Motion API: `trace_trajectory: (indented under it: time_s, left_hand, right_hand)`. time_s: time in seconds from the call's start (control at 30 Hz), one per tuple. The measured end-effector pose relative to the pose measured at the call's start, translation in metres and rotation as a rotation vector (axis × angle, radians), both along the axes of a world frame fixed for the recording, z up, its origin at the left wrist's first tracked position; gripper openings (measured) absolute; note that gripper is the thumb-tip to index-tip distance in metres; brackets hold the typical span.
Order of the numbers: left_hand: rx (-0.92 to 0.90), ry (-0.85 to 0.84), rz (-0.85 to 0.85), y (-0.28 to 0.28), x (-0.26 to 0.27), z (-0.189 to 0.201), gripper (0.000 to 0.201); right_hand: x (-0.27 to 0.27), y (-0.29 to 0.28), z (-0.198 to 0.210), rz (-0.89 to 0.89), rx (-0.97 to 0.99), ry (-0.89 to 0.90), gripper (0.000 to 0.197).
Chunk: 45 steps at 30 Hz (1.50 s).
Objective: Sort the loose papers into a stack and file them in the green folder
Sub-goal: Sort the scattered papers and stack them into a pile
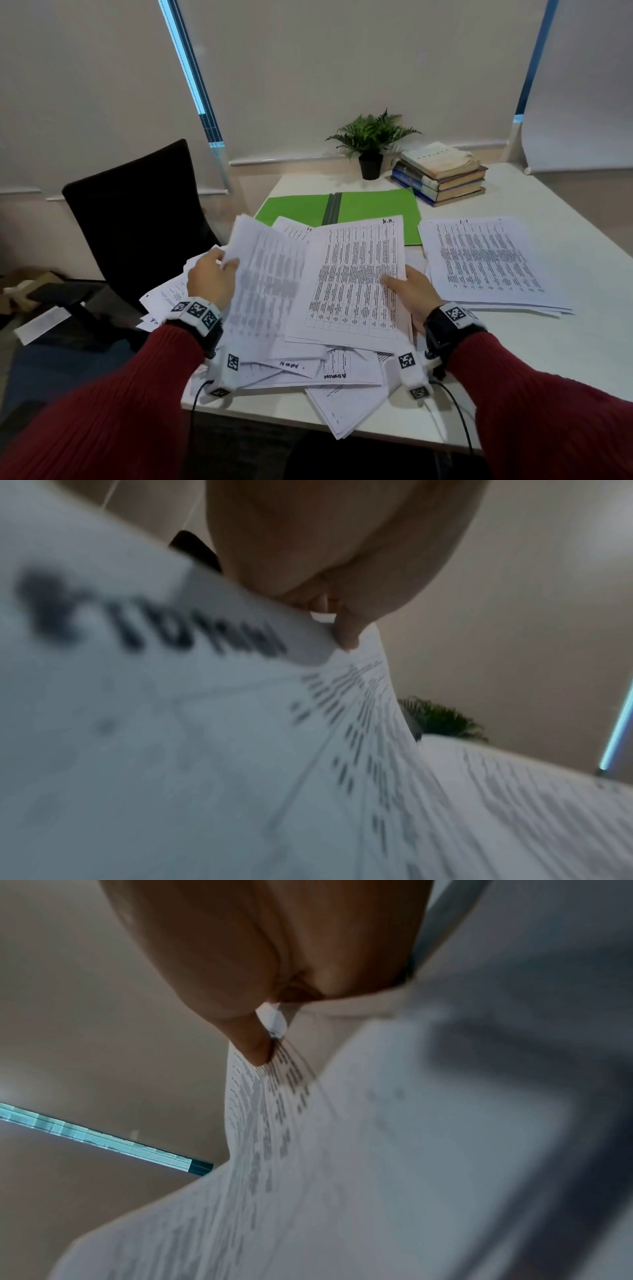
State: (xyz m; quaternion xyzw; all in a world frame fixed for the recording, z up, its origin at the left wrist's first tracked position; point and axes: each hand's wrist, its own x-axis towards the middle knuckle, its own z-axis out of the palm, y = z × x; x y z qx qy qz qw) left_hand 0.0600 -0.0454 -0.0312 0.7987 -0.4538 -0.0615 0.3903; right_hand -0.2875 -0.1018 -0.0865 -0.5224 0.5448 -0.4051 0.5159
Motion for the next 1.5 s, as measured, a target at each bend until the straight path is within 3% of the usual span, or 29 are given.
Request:
trace_trajectory:
  time_s: [0.2,0.33,0.5,0.6,0.67,0.77,0.9,1.0,1.13,1.23,1.3,1.37,1.47,1.5]
  left_hand:
    - [-0.448,0.027,0.188,0.001,0.011,0.082,0.024]
    - [-0.53,0.145,0.155,-0.012,0.008,0.102,0.027]
    - [-0.431,0.219,0.018,-0.04,-0.036,0.072,0.024]
    - [-0.259,0.218,-0.087,-0.05,-0.069,0.037,0.023]
    - [-0.153,0.226,-0.134,-0.055,-0.084,0.013,0.025]
    - [-0.022,0.176,-0.16,-0.057,-0.104,-0.009,0.024]
    - [0.045,0.335,-0.21,-0.055,-0.12,-0.013,0.032]
    - [0.156,0.28,-0.221,-0.051,-0.103,-0.01,0.039]
    - [0.498,-0.026,-0.239,-0.041,-0.082,-0.014,0.098]
    - [0.616,-0.169,-0.28,-0.04,-0.091,-0.021,0.138]
    - [0.646,-0.21,-0.294,-0.04,-0.1,-0.023,0.13]
    - [0.642,-0.178,-0.293,-0.045,-0.105,-0.025,0.106]
    - [0.605,-0.127,-0.347,-0.053,-0.103,-0.024,0.086]
    - [0.587,-0.115,-0.359,-0.054,-0.102,-0.023,0.08]
  right_hand:
    - [-0.002,0.001,0.005,-0.01,0.045,-0.034,0.037]
    - [-0.001,0.003,0.008,-0.007,0.061,-0.042,0.037]
    - [0.0,0.005,0.016,-0.027,0.056,-0.069,0.025]
    - [0.001,0.005,0.017,-0.061,0.045,-0.059,0.02]
    - [0.002,0.005,0.017,-0.07,0.03,-0.106,0.028]
    - [0.004,0.005,0.017,-0.007,0.073,-0.151,0.062]
    - [0.001,0.004,0.012,0.117,-0.076,0.035,0.059]
    - [-0.016,0.003,0.013,0.033,-0.088,0.028,0.059]
    - [-0.055,-0.006,0.045,-0.063,-0.104,0.061,0.041]
    - [-0.094,-0.019,0.063,-0.059,-0.08,0.149,0.026]
    - [-0.12,-0.033,0.068,-0.069,-0.053,0.162,0.02]
    - [-0.148,-0.048,0.066,-0.153,-0.018,0.236,0.02]
    - [-0.187,-0.071,0.055,-0.23,0.042,0.354,0.061]
    - [-0.195,-0.076,0.052,-0.246,0.035,0.42,0.067]
